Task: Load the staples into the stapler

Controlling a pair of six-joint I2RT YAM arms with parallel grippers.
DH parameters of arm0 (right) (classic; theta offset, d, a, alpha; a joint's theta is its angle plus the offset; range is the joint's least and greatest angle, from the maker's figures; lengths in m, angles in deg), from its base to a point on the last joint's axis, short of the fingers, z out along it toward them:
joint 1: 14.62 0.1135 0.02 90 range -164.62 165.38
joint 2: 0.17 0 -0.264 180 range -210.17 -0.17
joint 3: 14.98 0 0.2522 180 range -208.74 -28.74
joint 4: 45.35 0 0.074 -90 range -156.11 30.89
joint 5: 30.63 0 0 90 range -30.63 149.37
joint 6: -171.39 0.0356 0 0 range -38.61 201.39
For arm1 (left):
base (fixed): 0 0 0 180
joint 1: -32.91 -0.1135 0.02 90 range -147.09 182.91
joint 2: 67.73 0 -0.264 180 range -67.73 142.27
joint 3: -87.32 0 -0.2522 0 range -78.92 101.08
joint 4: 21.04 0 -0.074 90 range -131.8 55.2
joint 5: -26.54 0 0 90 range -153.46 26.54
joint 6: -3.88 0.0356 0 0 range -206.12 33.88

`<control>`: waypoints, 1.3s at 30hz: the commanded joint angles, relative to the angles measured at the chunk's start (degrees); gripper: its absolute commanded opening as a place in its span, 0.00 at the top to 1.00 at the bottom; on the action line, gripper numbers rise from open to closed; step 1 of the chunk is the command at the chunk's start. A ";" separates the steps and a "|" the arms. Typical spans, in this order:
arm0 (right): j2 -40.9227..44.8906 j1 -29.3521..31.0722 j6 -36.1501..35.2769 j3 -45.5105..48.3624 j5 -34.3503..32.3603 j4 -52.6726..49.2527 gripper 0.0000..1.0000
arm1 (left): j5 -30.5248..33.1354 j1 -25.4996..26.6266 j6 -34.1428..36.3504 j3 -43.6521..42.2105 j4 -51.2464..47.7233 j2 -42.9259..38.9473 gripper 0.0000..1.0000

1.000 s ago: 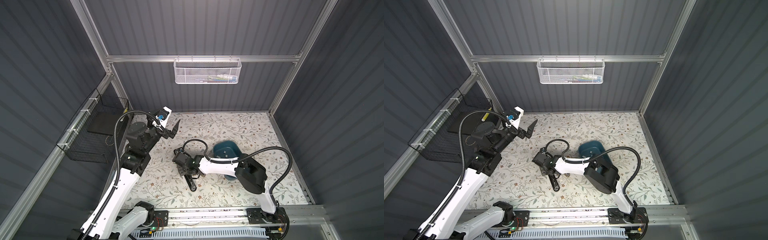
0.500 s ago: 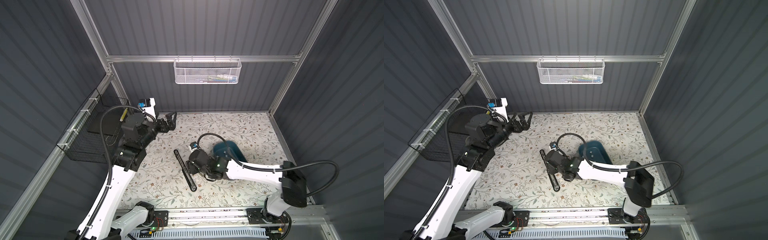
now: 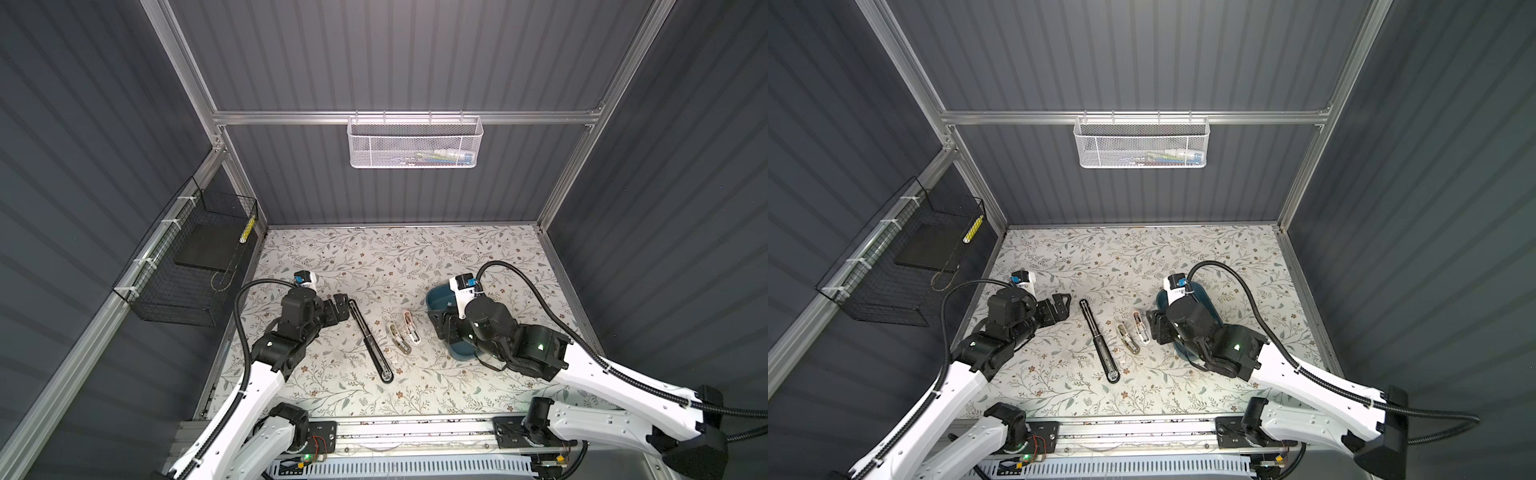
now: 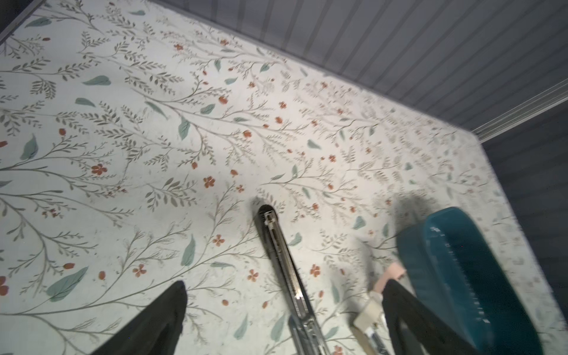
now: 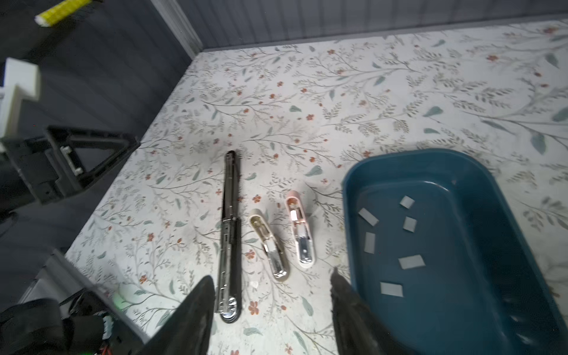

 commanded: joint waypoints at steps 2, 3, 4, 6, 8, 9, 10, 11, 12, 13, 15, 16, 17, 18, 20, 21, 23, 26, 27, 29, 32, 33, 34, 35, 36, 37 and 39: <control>-2.50 -7.14 -2.16 0.32 2.29 -9.81 0.40 | 6.59 -0.23 3.36 -8.18 8.38 -3.29 0.01; -3.16 -8.93 -2.80 0.32 2.46 -10.35 0.39 | 7.76 -0.22 2.87 -10.44 10.62 -4.48 0.01; -4.15 -11.18 -3.65 0.41 3.71 -10.21 0.39 | 8.82 -0.19 2.16 -13.50 13.20 -5.83 0.01; -7.16 -15.54 -4.98 0.76 8.65 -7.56 0.44 | 10.86 -0.25 0.65 -14.42 12.70 -7.87 0.01; -11.69 -18.88 -5.83 0.47 12.89 -4.90 0.48 | 10.38 -0.28 0.52 -15.85 14.20 -9.42 0.01; -13.88 -19.82 -6.33 0.24 13.76 -3.97 0.49 | 10.16 -0.23 0.49 -16.70 15.54 -9.69 0.01; -16.29 -20.46 -6.97 -0.06 14.36 -2.72 0.50 | 10.38 -0.23 0.72 -17.50 17.01 -9.60 0.00; -18.81 -21.20 -7.20 -0.70 14.83 -1.65 0.51 | 11.14 -0.23 0.83 -17.45 17.48 -9.05 0.00; -21.22 -21.97 -7.40 -1.49 15.28 -1.08 0.52 | 12.49 -0.23 0.76 -16.45 16.26 -8.13 0.00; -23.92 -22.98 -7.51 -2.92 15.97 -0.93 0.54 | 14.37 -0.23 0.50 -13.97 12.40 -6.98 0.01; -28.04 -25.17 -7.82 -6.01 16.52 -1.90 0.57 | 18.62 -0.29 -1.74 -9.66 4.55 -5.12 0.01; -29.58 -26.36 -7.83 -7.11 16.59 -2.12 0.58 | 19.57 -0.23 -2.36 -8.94 2.54 -4.77 0.01; -30.60 -27.46 -7.73 -7.79 17.07 -1.75 0.58 | 19.71 -0.21 -2.59 -8.71 1.51 -4.91 0.01; -31.30 -27.99 -7.57 -8.25 17.03 -1.44 0.58 | 19.87 -0.23 -2.82 -8.87 0.66 -5.34 0.01; -32.68 -28.23 -8.47 -9.32 15.18 -0.97 0.57 | 20.54 -0.23 -3.11 -8.41 -1.87 -6.34 0.01; -33.53 -28.35 -8.87 -9.82 14.34 -0.90 0.57 | 20.81 -0.24 -3.03 -7.63 -3.48 -6.56 0.01; -36.01 -28.69 -9.45 -11.40 13.87 -1.57 0.58 | 23.34 -0.22 -3.21 -6.90 -6.12 -5.98 0.01; -38.66 -28.71 -9.93 -12.25 13.77 -1.97 0.61 | 24.71 -0.23 -4.26 -7.10 -4.81 -4.03 0.01; -39.11 -28.69 -10.05 -12.19 13.55 -2.03 0.61 | 24.15 -0.25 -4.00 -7.66 -3.31 -3.59 0.01; -39.30 -28.73 -9.86 -11.62 12.69 -1.95 0.61 | 23.50 -0.23 -3.25 -8.58 -0.40 -2.87 0.01; -39.47 -28.71 -9.76 -10.85 11.88 -2.07 0.61 | 24.23 -0.23 -3.38 -8.15 -1.55 -2.99 0.01; -39.58 -28.66 -9.76 -10.80 11.38 -2.33 0.61 | 24.28 -0.23 -3.39 -8.34 -1.50 -3.56 0.01; -39.81 -28.67 -9.84 -10.73 11.39 -2.52 0.61 | 24.02 -0.23 -3.33 -8.87 -1.20 -4.53 0.01; -40.13 -28.67 -10.01 -10.75 12.10 -2.55 0.61 | 23.88 -0.23 -3.21 -9.31 -0.94 -5.61 0.01; -40.42 -28.67 -10.11 -10.87 12.72 -2.63 0.61 | 23.84 -0.23 -3.21 -9.69 -0.93 -6.53 0.00; -40.74 -28.66 -10.21 -10.95 13.39 -2.62 0.61 | 23.81 -0.23 -3.17 -10.10 -0.76 -7.47 0.01; -41.14 -28.74 -10.33 -11.01 13.88 -2.69 0.61 | 23.49 -0.23 -2.99 -10.61 -0.31 -8.59 0.01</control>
